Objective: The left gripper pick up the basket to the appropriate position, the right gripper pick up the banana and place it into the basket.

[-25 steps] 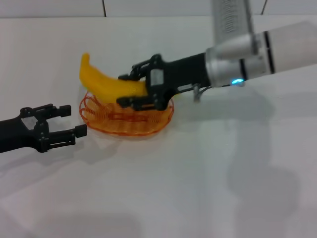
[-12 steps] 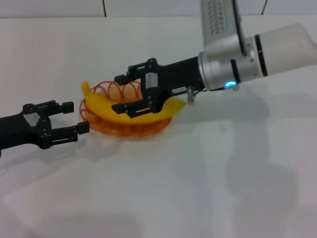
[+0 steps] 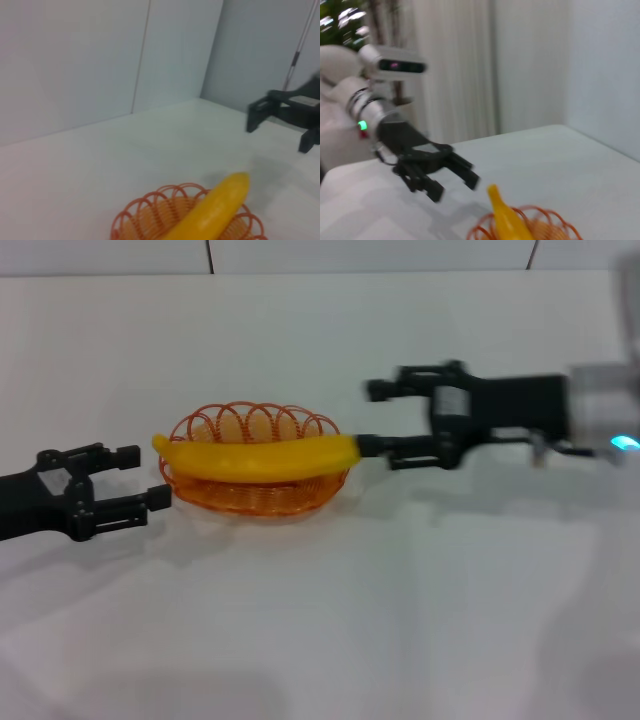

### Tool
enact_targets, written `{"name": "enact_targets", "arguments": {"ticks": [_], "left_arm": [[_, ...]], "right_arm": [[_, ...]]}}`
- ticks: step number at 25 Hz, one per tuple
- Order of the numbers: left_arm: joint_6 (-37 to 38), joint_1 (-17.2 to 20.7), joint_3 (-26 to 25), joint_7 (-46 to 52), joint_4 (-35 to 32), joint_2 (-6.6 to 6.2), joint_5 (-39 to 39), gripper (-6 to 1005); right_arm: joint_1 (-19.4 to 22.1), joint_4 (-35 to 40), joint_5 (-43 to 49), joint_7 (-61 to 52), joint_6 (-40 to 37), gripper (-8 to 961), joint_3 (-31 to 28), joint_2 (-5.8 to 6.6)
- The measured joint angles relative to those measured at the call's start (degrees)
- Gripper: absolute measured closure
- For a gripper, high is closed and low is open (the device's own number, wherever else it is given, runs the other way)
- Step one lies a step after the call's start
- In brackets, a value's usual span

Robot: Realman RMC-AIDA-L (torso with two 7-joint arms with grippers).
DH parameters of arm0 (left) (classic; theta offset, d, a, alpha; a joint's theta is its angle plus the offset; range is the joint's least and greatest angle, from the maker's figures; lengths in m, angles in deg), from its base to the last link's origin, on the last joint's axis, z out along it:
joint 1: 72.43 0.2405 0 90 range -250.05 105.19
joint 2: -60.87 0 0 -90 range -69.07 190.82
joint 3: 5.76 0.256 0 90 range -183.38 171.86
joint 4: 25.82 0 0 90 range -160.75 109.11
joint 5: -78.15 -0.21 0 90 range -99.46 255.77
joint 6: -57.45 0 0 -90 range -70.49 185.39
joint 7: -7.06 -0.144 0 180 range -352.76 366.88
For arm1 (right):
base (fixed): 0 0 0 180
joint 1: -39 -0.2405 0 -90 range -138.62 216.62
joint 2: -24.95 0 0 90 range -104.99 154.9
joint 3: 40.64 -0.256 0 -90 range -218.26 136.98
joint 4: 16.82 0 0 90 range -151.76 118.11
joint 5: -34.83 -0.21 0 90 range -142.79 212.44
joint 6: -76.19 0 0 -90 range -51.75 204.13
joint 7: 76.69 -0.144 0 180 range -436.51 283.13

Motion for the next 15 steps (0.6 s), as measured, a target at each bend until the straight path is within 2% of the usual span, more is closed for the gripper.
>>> {"name": "enact_targets", "arguments": {"ticks": [5,10,15], "left_arm": [[-0.1,0.58,-1.69,-2.06,0.1,-0.29,0.18,206],[-0.27,2.0,-4.49,-8.2,0.2,0.8,0.05,206],[-0.79,2.54,-5.73,-9.45,0.3,1.59,-0.02,206]], "right_arm": [[6.76,0.04,-0.23,0.92,1.33,210,-1.89,0.34],[7.73,-1.37,0.2,3.16,5.64,212,-1.86,-0.14],[7.78,-2.88,-0.32,6.96,5.53,211,-1.94,-0.24]]}}
